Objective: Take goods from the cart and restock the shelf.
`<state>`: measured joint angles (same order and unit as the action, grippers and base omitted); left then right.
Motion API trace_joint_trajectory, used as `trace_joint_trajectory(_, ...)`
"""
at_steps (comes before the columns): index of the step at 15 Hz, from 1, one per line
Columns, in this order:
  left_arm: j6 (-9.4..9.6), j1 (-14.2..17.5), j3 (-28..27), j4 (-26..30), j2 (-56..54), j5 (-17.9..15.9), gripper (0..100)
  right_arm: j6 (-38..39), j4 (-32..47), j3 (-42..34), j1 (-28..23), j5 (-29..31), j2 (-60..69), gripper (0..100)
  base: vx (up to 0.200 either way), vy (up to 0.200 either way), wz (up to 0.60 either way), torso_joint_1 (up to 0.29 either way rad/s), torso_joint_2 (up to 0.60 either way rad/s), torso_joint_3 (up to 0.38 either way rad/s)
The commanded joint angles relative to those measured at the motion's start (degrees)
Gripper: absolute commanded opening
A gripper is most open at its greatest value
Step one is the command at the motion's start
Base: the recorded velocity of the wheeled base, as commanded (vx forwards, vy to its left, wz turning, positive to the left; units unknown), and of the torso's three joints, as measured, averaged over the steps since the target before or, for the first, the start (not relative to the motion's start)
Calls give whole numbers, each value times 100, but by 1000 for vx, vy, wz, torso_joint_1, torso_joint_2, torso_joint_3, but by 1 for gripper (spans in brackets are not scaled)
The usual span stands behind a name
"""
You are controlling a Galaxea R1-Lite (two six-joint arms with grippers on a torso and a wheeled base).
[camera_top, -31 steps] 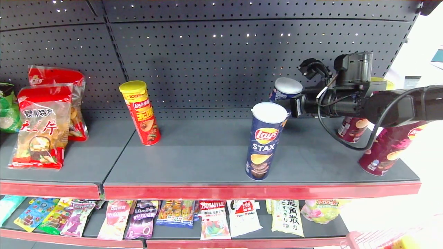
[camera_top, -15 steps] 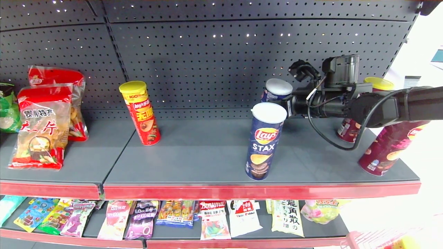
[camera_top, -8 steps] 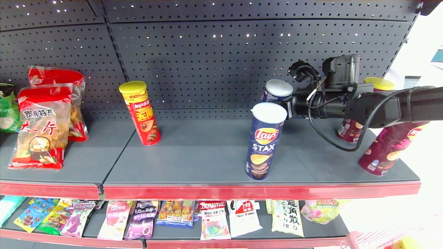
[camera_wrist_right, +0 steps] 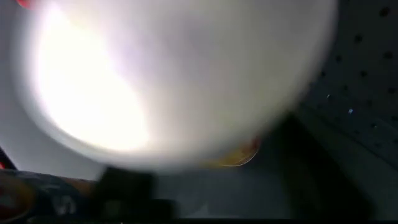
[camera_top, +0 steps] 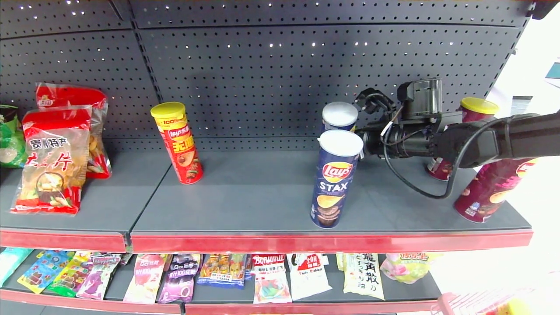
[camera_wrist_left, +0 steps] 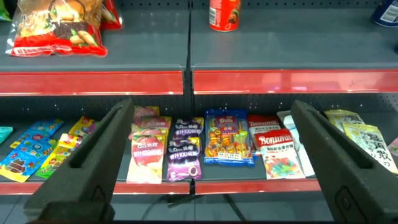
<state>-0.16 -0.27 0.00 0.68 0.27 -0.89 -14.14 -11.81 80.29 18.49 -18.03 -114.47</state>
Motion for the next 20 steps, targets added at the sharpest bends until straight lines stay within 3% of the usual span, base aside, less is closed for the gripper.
trace_joint_trajectory(1,-2,0,0,2,8,1,100,-1,-102,31,-4,36,4,100,0,0,0,0,0,0)
trace_joint_trajectory(10,-2,0,0,2,8,1,100,34,-120,-154,-65,89,311,100,0,0,0,0,0,0)
trace_joint_trajectory(20,-2,0,0,2,0,1,100,131,-146,-2026,-434,274,1761,100,0,0,0,0,0,0)
